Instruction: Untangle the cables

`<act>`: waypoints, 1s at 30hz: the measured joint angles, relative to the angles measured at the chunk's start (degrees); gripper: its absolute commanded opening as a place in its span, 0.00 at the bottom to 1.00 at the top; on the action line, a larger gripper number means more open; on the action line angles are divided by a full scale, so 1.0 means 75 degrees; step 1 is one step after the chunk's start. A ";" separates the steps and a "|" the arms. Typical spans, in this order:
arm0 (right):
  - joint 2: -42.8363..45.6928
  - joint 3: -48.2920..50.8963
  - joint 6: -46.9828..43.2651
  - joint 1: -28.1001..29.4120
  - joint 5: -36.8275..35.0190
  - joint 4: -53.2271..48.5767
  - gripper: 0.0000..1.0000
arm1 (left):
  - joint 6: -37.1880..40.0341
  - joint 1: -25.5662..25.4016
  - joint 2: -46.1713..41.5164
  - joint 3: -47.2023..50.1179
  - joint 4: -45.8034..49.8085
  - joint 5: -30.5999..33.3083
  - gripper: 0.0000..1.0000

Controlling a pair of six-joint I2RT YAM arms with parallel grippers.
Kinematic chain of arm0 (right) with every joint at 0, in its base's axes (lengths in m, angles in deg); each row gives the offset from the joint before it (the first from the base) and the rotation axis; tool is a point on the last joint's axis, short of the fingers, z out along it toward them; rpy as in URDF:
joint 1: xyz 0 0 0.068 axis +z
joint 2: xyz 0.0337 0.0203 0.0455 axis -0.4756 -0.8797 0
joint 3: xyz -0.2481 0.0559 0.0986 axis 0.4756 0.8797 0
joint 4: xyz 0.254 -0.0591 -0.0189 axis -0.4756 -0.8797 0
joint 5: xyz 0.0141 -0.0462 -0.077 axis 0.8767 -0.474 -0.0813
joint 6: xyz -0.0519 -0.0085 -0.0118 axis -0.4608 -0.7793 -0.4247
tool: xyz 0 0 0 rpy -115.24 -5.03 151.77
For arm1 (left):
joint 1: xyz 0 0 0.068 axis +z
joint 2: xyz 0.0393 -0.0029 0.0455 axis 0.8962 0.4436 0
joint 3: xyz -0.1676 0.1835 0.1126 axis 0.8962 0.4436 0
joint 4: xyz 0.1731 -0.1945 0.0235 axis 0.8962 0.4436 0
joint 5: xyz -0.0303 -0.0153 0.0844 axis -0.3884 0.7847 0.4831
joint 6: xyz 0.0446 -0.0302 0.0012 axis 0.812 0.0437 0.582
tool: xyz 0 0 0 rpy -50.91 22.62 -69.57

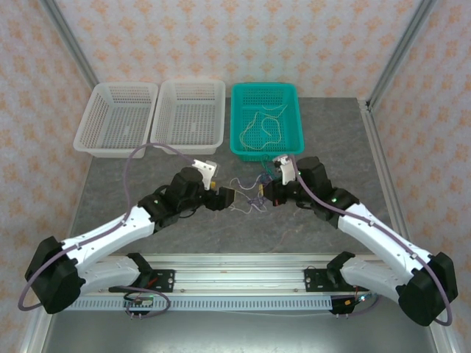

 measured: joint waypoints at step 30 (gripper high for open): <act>0.0213 0.0796 0.2075 -0.1011 -0.2267 0.0152 0.11 | -0.0321 0.0361 -0.1862 -0.0787 0.1396 0.2736 0.00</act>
